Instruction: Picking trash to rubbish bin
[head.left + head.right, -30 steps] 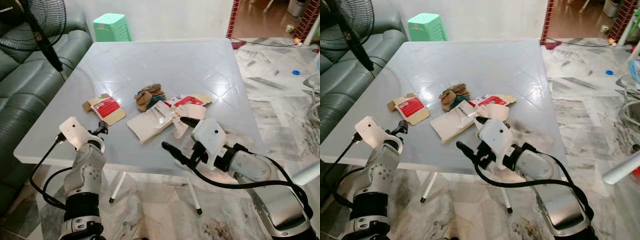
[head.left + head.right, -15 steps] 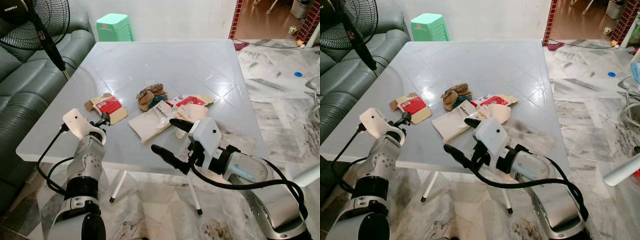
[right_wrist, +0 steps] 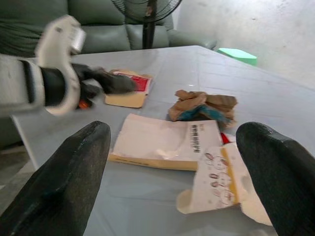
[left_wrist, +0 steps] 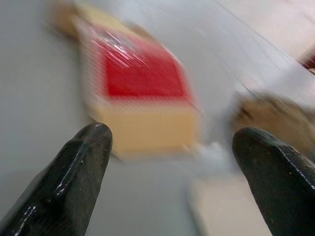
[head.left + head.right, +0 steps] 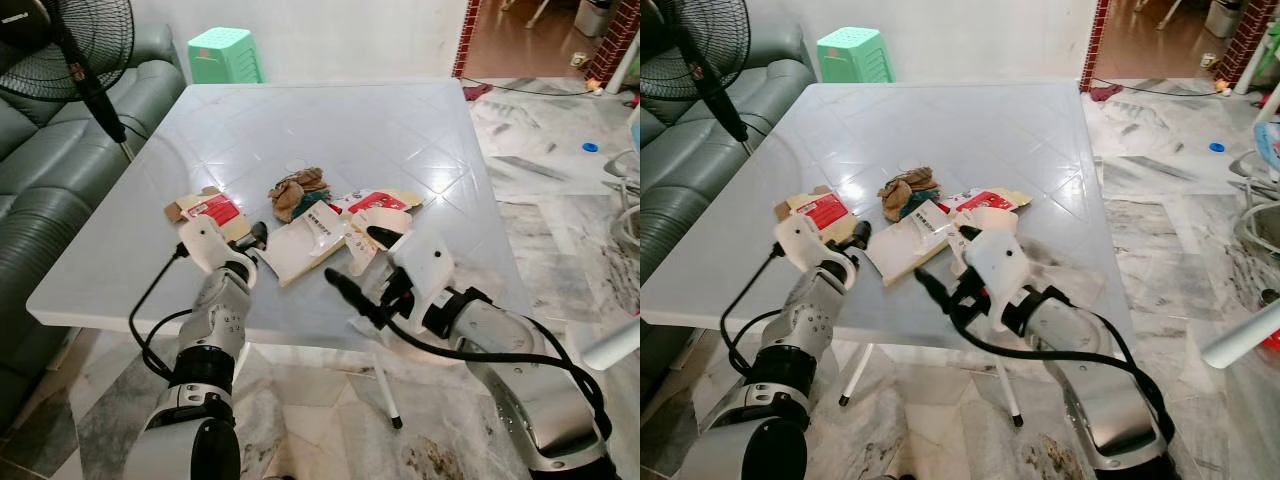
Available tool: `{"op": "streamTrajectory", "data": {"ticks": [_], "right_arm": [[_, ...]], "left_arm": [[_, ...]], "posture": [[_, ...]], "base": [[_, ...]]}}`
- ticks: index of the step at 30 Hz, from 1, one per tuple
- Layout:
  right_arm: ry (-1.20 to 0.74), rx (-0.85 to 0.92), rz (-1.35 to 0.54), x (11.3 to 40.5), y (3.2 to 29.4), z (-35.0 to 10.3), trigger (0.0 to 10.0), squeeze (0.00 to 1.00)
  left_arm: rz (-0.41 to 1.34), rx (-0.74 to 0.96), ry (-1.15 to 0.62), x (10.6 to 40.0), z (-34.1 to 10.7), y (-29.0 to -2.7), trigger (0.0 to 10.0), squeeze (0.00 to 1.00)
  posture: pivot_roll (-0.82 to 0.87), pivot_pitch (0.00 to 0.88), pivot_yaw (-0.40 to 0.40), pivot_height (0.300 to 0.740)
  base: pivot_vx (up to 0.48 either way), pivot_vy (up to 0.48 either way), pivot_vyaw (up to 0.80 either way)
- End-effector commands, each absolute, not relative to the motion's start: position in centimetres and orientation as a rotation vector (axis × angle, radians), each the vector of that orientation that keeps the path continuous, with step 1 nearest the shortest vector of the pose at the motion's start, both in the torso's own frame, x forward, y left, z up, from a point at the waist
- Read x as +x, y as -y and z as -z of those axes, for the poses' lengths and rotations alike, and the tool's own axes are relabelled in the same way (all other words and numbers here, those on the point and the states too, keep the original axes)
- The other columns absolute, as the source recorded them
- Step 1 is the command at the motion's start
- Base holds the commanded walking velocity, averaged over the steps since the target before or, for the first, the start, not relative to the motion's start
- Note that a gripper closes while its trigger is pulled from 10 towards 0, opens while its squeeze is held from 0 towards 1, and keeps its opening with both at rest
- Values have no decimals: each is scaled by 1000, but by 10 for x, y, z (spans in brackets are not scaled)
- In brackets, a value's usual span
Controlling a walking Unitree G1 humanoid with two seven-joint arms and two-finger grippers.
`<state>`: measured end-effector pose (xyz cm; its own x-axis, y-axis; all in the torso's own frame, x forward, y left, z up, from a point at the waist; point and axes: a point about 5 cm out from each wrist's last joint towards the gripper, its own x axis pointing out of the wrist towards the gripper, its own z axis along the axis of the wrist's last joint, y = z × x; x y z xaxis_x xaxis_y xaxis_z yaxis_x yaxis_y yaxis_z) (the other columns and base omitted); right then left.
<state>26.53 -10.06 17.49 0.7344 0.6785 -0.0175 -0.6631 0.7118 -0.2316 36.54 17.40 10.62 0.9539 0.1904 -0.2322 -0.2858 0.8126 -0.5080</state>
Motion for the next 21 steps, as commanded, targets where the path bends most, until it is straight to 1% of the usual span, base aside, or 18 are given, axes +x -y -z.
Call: {"op": "streamTrajectory", "data": {"ticks": [1, 3, 5, 9, 10, 11, 13, 14, 17, 18, 21], "right_arm": [[79, -230, -735, 266, 101, -175, 10000, 0], [83, -222, -729, 266, 101, -175, 10000, 0], [88, -208, -724, 266, 100, -175, 10000, 0], [104, -180, -707, 266, 100, -177, 10000, 0], [114, -164, -680, 268, 101, -177, 10000, 0], [114, -164, -680, 268, 101, -177, 10000, 0], [124, -150, -628, 271, 103, -178, 10000, 0], [135, -125, -553, 277, 107, -180, 10000, 0], [138, -103, -484, 282, 113, -181, 10000, 0], [138, -103, -484, 282, 113, -181, 10000, 0], [146, -91, -454, 286, 115, -182, 10000, 0]], "left_arm": [[-318, -541, -144, 366, -110, -192, 10000, 0], [-327, -526, -139, 367, -112, -200, 10000, 0], [-323, -522, -133, 368, -114, -201, 10000, 0], [-282, -458, -109, 370, -120, -196, 10000, 0], [-256, -391, -80, 368, -122, -190, 10000, 0], [-256, -391, -80, 368, -122, -190, 10000, 0], [-226, -325, -48, 364, -124, -183, 10000, 0], [-182, -248, -7, 356, -127, -174, 10000, 0], [-145, -184, 17, 342, -127, -163, 10000, 0], [-145, -184, 17, 342, -127, -163, 10000, 0], [-97, -135, 24, 330, -126, -155, 10000, 0]], "posture": [[-118, 61, 68, 740], [-118, 63, 68, 740], [-119, 64, 69, 740], [-114, 64, 72, 740], [-112, 64, 73, 740], [-112, 64, 73, 740], [-106, 61, 73, 740], [-102, 61, 72, 740], [-86, 55, 65, 740], [-86, 55, 65, 740], [-75, 47, 64, 740]], "base": [[0, 0, 0], [0, 0, 0], [0, 0, 0], [0, 0, 0], [0, 0, 0], [0, 0, 0], [0, 0, 0], [0, 0, 0], [0, 0, 0], [0, 0, 0], [0, 0, 0]]}}
